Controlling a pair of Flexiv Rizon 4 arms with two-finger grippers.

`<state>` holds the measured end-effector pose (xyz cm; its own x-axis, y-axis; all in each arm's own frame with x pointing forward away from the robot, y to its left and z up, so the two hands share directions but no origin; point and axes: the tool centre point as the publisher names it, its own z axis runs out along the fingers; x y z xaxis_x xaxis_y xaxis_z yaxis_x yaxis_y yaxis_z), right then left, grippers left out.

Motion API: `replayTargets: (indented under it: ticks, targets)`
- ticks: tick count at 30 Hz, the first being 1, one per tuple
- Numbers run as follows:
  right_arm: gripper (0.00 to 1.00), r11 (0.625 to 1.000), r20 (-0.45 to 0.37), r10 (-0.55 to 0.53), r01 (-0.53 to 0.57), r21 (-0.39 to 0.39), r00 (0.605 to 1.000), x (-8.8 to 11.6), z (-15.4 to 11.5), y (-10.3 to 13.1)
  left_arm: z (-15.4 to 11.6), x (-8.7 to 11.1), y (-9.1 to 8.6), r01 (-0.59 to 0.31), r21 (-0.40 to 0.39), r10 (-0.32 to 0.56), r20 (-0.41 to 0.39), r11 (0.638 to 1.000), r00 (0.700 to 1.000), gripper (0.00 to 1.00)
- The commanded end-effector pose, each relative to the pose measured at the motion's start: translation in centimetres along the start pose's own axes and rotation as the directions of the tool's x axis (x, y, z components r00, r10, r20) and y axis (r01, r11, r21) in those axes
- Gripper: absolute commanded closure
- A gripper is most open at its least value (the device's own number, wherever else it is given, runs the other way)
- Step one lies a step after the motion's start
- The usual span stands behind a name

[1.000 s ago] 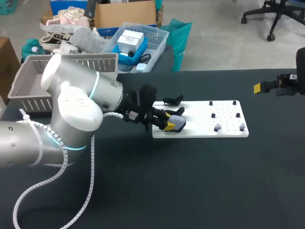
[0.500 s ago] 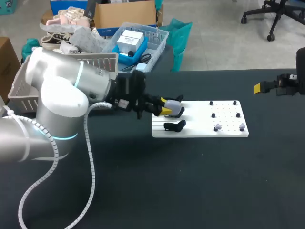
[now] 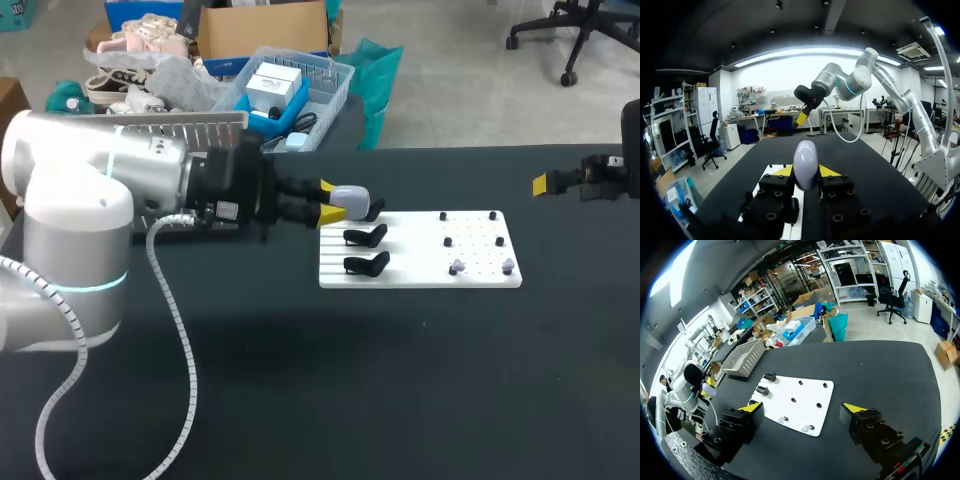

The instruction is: Pick up each earbud case from the left stands, insert the matching earbuds, close the lid, and place the case in the box.

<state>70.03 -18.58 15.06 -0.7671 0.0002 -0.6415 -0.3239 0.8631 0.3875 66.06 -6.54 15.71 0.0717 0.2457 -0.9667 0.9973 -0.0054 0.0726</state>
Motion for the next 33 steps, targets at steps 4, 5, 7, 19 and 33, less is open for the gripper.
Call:
replayTargets:
  ticks: [4, 5, 7, 19, 33]
  targets:
    - [0.00, 1.000, 0.001, -0.001, 0.001, -0.003, 1.000, 0.0, 0.1, -0.1, 0.6, -0.2, -2.3, -0.044, -0.011, 0.044, 0.048, 0.999, 0.998, 1.00]
    - [0.00, 1.000, 0.001, -0.001, 0.001, -0.003, 1.000, 0.0, 0.1, -0.1, 0.8, -0.1, -2.4, -0.046, -0.008, 0.047, 0.047, 0.999, 0.998, 1.00]
    - [0.00, 1.000, 0.001, -0.001, 0.001, -0.003, 1.000, 0.0, 0.1, -0.1, 1.2, -0.2, -2.6, -0.054, 0.002, 0.054, 0.048, 0.999, 0.997, 1.00]
    - [0.00, 1.000, 0.001, -0.001, 0.001, -0.003, 1.000, 0.0, 0.1, -0.1, 4.7, 1.0, -2.6, -0.058, 0.007, 0.058, 0.016, 0.998, 0.998, 1.00]
    - [0.00, 1.000, 0.001, -0.001, 0.001, -0.003, 1.000, 0.0, 0.1, -0.1, 6.7, 1.5, -3.1, -0.076, 0.027, 0.075, 0.029, 0.997, 0.997, 1.00]
